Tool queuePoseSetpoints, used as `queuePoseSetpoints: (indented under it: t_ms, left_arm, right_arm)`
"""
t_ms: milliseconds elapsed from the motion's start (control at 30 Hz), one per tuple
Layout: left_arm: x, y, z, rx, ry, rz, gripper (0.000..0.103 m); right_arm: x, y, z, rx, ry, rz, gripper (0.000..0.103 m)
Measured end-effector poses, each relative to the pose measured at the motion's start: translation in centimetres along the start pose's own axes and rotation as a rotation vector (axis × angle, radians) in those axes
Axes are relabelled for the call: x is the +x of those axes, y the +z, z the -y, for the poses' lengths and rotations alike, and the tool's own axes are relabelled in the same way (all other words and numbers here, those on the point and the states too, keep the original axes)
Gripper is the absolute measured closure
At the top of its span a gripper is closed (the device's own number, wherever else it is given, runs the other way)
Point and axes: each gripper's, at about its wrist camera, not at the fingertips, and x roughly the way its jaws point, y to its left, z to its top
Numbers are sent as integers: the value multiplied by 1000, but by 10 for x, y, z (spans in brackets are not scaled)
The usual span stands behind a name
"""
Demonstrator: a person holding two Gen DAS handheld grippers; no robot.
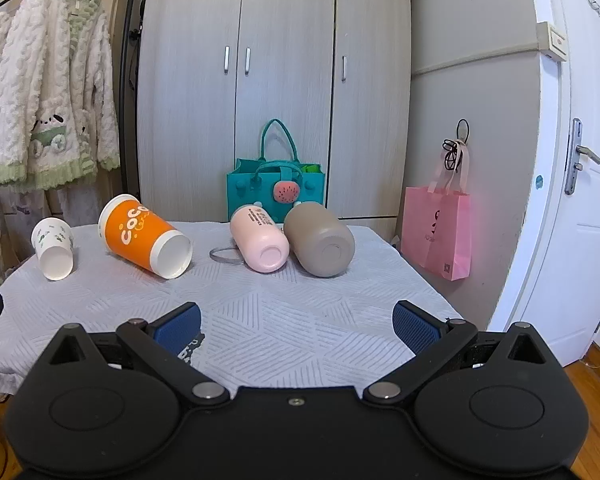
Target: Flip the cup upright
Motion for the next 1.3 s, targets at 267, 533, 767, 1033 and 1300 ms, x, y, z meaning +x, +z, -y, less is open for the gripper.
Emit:
queuePoseSetpoints:
  t_ms: [267, 533, 767, 1033, 1300]
  left_arm:
    - [-1, 1, 2, -9, -8, -4, 0]
    - [-2, 1, 3, -16, -8, -17, 0]
    - [-1, 1, 3, -24, -19, -33, 0]
    - [1, 0, 1, -28, -22, -37, 0]
    - [1, 2, -1, -22, -16, -53, 0]
  right_arm:
    - [0, -2, 0, -4, 5, 5, 0]
    - [-1, -2, 2, 2, 2, 10, 0]
    - [0, -2, 5, 3, 11, -2, 0]
    - [0, -2, 2, -7, 15, -6, 0]
    - [2, -2, 2, -13, 24, -22, 0]
